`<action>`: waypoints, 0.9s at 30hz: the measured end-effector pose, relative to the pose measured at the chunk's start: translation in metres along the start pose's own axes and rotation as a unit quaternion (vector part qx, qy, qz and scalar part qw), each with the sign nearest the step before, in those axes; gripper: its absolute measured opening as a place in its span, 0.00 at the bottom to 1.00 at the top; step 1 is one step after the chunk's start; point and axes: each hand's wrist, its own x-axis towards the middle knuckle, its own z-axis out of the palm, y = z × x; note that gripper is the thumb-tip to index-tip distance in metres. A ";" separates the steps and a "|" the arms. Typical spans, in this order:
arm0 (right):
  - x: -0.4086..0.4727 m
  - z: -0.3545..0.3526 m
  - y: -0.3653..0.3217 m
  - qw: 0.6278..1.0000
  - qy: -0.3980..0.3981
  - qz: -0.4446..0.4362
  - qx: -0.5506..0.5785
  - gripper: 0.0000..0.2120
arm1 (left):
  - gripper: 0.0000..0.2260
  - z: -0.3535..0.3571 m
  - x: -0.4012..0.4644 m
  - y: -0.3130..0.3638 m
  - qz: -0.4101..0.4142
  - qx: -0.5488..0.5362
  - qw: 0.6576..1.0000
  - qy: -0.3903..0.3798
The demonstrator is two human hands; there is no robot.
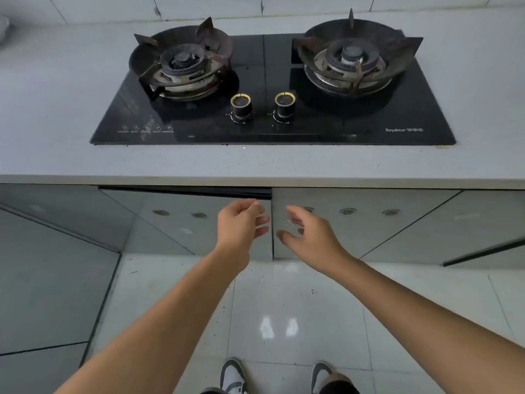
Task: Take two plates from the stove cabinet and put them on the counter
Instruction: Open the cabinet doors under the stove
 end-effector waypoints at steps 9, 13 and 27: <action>0.032 0.017 0.008 0.994 0.029 0.050 0.093 0.28 | 0.06 0.017 0.018 -0.003 -0.041 -0.098 0.994 0.031; 0.041 0.021 0.012 0.993 0.018 0.056 0.106 0.27 | 0.09 0.018 0.026 -0.002 -0.045 -0.097 0.993 0.044; 0.046 0.029 0.009 0.994 -0.006 0.055 0.097 0.22 | 0.12 0.015 0.019 -0.004 -0.043 -0.075 0.995 0.058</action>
